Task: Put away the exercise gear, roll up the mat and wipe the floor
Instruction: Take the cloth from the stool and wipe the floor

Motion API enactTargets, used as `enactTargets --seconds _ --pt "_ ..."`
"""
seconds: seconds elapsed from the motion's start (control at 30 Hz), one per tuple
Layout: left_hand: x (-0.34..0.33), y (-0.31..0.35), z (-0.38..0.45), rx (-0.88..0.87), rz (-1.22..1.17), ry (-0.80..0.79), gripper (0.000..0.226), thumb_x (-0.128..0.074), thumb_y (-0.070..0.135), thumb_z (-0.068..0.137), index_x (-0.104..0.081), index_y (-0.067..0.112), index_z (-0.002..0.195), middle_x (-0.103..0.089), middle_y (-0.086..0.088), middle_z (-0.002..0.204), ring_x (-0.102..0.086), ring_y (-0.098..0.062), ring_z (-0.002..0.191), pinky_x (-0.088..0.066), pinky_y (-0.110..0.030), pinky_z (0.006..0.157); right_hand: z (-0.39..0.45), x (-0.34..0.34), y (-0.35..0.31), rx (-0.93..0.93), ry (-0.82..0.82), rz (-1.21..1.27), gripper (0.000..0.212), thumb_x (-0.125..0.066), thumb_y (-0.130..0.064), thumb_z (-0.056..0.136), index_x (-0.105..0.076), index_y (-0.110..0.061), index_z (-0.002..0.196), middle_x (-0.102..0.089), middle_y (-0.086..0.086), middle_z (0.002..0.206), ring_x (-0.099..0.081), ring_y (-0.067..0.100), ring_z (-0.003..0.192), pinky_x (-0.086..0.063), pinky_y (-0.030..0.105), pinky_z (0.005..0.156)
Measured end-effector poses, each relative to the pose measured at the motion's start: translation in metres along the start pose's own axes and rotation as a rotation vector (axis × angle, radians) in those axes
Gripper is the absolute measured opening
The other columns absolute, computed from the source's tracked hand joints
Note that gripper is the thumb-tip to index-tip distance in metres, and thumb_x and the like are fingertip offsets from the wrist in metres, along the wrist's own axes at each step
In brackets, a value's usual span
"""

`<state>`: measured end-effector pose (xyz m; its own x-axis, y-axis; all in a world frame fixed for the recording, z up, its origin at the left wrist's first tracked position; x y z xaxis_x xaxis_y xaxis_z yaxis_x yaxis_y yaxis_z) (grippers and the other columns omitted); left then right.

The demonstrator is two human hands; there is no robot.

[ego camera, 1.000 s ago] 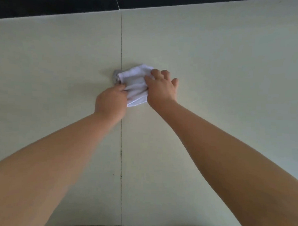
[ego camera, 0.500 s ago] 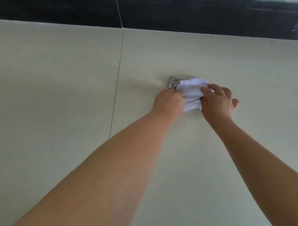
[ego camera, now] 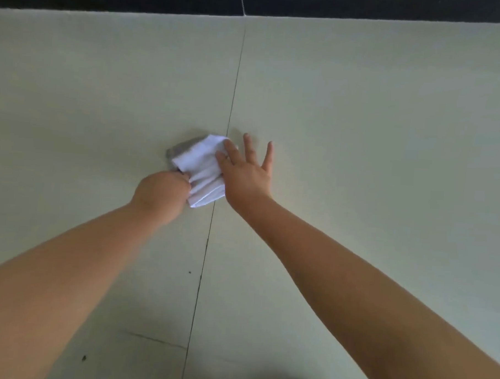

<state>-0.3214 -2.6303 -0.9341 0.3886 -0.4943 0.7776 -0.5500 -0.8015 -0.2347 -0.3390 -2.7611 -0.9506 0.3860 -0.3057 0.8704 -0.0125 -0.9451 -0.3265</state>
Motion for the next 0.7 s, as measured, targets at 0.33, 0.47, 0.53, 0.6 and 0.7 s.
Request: enactTargets --seconds 0.33,0.47,0.53,0.6,0.7 --pt "-0.002 0.177 -0.059 -0.704 -0.009 0.109 0.032 -0.087 0.014 0.011 -0.065 0.010 0.034 -0.060 0.000 0.038 -0.063 -0.017 0.038 -0.050 -0.016 0.041 -0.222 -0.047 0.104 -0.413 0.054 -0.122 0.036 -0.073 -0.014 0.068 -0.073 -0.019 0.104 -0.067 0.001 0.121 -0.058 0.041 0.116 -0.015 0.071 0.102" --pt "0.052 0.239 -0.041 -0.773 0.081 0.115 0.030 -0.054 0.006 0.090 -0.064 -0.003 0.116 -0.065 -0.018 0.120 -0.061 -0.032 0.113 -0.047 -0.037 0.094 -0.217 -0.022 0.158 -0.668 0.101 0.017 0.037 -0.048 -0.020 0.095 -0.053 -0.023 0.132 -0.039 -0.006 0.149 -0.019 0.029 0.145 -0.001 0.062 0.112" --pt "0.073 0.233 -0.024 -0.638 0.067 0.063 0.036 -0.038 0.003 0.097 -0.053 -0.001 0.130 -0.054 -0.015 0.135 -0.050 -0.033 0.126 -0.041 -0.040 0.101 -0.195 -0.014 0.166 -0.679 0.148 0.007 0.040 -0.041 -0.019 0.097 -0.045 -0.024 0.136 -0.027 -0.008 0.155 -0.007 0.025 0.147 0.004 0.054 0.115" --pt "0.076 0.207 -0.017 -0.523 0.133 0.063 0.035 -0.042 0.002 0.096 -0.054 0.001 0.129 -0.056 -0.013 0.133 -0.052 -0.033 0.125 -0.043 -0.039 0.099 -0.169 -0.006 0.154 -0.614 0.140 -0.022 0.043 -0.041 -0.016 0.096 -0.041 -0.024 0.138 -0.023 -0.008 0.156 -0.006 0.024 0.147 0.003 0.051 0.116" --pt "0.049 0.145 -0.012 -0.421 0.136 0.042 0.027 -0.048 0.003 0.092 -0.061 0.004 0.116 -0.064 -0.010 0.119 -0.061 -0.031 0.113 -0.049 -0.036 0.088 -0.128 -0.008 0.109 -0.453 0.077 -0.026 0.050 -0.040 -0.017 0.097 -0.029 -0.022 0.146 -0.016 -0.006 0.158 -0.004 0.021 0.148 0.002 0.047 0.118"
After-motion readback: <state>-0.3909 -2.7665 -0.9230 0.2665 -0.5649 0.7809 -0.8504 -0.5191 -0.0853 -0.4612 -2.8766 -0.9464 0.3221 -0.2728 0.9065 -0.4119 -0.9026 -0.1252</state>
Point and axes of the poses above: each hand's wrist, its own z-axis towards the middle knuckle, its own x-axis out of the back of the hand, y = z × x, the point moved 4 cm from there along z, towards the middle knuckle
